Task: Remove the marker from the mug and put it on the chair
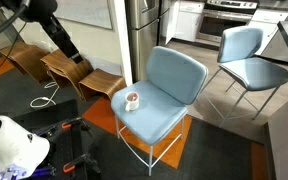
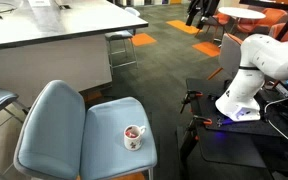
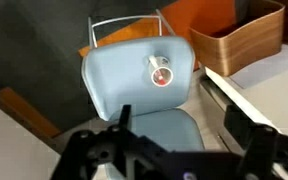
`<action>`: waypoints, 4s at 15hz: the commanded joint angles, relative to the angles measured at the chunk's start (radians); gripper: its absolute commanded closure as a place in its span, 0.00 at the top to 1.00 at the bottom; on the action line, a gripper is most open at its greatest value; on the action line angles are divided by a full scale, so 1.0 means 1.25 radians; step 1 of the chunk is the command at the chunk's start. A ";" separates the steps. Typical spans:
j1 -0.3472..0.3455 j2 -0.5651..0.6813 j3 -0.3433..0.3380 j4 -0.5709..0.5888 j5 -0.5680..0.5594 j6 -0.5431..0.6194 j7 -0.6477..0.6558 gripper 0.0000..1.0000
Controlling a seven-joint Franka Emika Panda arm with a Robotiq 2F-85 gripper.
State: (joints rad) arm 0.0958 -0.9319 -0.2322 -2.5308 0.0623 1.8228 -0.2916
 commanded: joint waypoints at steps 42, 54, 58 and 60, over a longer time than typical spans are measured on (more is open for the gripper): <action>0.009 1.066 0.284 0.370 0.030 0.566 -0.080 1.00; -0.014 1.183 0.338 0.343 0.043 0.672 -0.013 0.85; -0.042 1.209 0.354 0.331 0.039 0.699 -0.028 0.58; -0.049 1.220 0.361 0.327 0.036 0.708 -0.029 0.53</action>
State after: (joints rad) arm 0.0611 0.5845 0.1895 -2.1071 0.1085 2.6682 -0.3267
